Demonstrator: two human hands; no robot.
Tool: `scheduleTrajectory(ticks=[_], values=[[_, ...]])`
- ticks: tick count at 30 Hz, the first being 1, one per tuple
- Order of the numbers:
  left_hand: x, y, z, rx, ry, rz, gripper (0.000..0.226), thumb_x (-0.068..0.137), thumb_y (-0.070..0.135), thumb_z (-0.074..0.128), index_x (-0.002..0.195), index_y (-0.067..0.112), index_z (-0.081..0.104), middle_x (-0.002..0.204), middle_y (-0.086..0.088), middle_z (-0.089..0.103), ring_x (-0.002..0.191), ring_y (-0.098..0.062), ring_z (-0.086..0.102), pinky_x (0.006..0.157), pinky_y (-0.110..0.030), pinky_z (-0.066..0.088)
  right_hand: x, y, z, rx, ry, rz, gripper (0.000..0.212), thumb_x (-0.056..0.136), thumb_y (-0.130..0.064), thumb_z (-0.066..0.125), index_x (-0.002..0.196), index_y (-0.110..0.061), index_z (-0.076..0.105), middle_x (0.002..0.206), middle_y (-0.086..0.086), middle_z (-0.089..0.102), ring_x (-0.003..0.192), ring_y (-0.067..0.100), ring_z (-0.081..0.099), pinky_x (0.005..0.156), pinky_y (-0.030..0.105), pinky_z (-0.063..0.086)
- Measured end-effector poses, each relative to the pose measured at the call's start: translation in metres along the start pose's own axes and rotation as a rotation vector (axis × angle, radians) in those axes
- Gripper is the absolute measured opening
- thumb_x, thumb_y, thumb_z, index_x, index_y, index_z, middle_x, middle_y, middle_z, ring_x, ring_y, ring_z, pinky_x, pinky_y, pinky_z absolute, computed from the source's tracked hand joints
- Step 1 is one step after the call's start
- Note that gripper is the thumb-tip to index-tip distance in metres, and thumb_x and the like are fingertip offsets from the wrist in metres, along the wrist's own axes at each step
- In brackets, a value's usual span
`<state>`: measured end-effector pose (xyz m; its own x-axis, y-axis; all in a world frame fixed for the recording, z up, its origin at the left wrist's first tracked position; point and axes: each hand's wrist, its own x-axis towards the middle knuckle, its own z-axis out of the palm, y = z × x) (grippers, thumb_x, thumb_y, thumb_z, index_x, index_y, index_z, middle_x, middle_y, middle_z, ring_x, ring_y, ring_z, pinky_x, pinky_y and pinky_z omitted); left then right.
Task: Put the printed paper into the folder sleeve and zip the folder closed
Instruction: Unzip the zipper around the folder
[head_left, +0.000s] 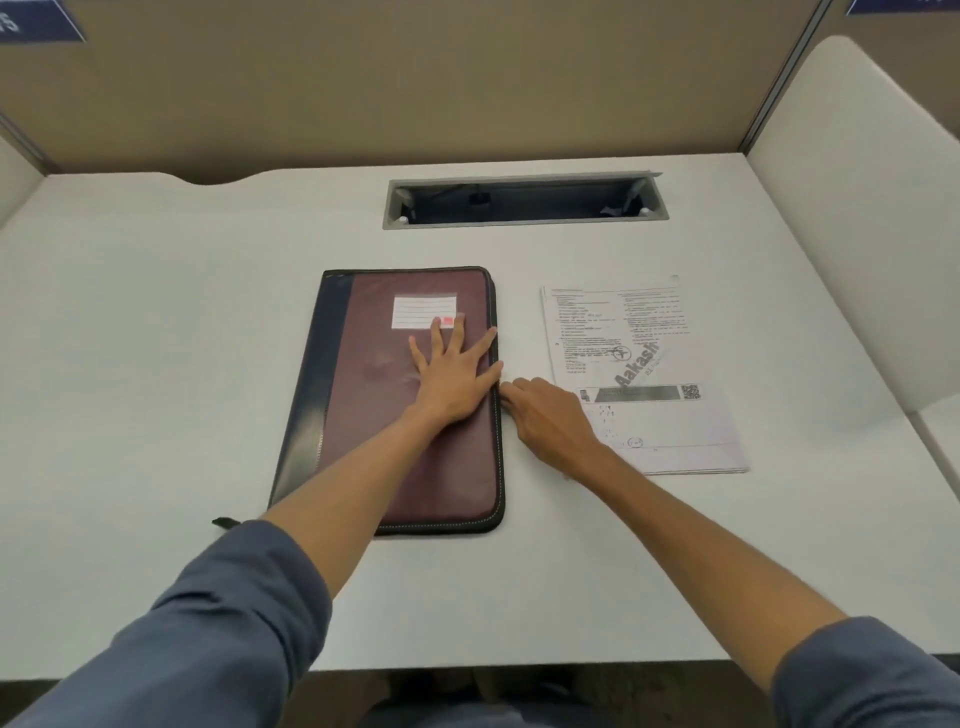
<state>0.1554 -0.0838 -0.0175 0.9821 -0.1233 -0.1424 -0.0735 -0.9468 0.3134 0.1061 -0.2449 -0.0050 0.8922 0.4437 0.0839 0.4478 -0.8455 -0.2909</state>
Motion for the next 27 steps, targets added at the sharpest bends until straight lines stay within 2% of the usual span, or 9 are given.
scheduleTrajectory(ticks=[8,16,19,24,26,27], values=[[0.002,-0.001,0.003,-0.001,0.014,-0.01,0.06,0.096,0.059,0.031,0.152,0.042,0.017,0.165,-0.004,-0.004,0.148,-0.037,-0.016,0.11,-0.066,-0.017,-0.037,-0.014,-0.002,-0.046,-0.043,-0.036,0.014,0.101,-0.02,0.041,0.1,-0.015,0.054,0.091,0.003,0.057,0.085,0.026,0.053,0.059,0.041,0.046],[0.002,-0.001,0.008,0.01,0.044,-0.006,0.06,0.096,0.058,0.033,0.151,0.041,0.02,0.165,-0.005,0.001,0.149,-0.038,-0.012,0.11,-0.066,-0.014,-0.087,-0.036,0.001,-0.04,-0.033,-0.009,0.01,0.097,-0.014,0.047,0.091,-0.015,0.055,0.084,0.002,0.057,0.078,0.026,0.052,0.05,0.034,0.026],[0.001,-0.001,0.008,0.012,0.058,-0.005,0.059,0.096,0.057,0.033,0.151,0.041,0.021,0.165,-0.005,0.001,0.149,-0.039,-0.011,0.11,-0.066,-0.013,-0.108,-0.044,0.005,-0.025,-0.045,0.031,0.009,0.097,-0.016,0.048,0.092,-0.017,0.056,0.084,-0.002,0.057,0.077,0.022,0.051,0.049,0.033,0.028],[-0.001,0.002,0.005,-0.006,0.037,-0.007,0.058,0.097,0.055,0.034,0.152,0.039,0.022,0.165,-0.007,0.001,0.149,-0.038,-0.011,0.11,-0.066,-0.013,-0.131,-0.067,0.009,0.004,-0.001,0.151,0.011,0.086,-0.008,0.065,0.083,-0.016,0.058,0.072,-0.003,0.059,0.066,0.02,0.054,0.042,0.032,0.035],[-0.006,0.005,-0.002,-0.051,0.017,0.046,0.055,0.099,0.051,0.036,0.151,0.033,0.029,0.164,-0.007,0.003,0.15,-0.035,-0.009,0.112,-0.065,-0.012,-0.131,-0.074,0.009,0.009,0.034,0.193,0.008,0.088,-0.011,0.066,0.082,-0.015,0.061,0.072,-0.002,0.061,0.067,0.021,0.056,0.042,0.031,0.037],[-0.01,0.007,-0.006,-0.072,-0.002,0.13,0.052,0.1,0.047,0.039,0.148,0.028,0.037,0.164,-0.008,0.007,0.15,-0.032,-0.004,0.115,-0.064,-0.008,-0.131,-0.075,0.008,0.015,0.054,0.205,0.007,0.089,-0.014,0.065,0.083,-0.014,0.062,0.074,-0.001,0.063,0.068,0.022,0.057,0.042,0.032,0.038]])
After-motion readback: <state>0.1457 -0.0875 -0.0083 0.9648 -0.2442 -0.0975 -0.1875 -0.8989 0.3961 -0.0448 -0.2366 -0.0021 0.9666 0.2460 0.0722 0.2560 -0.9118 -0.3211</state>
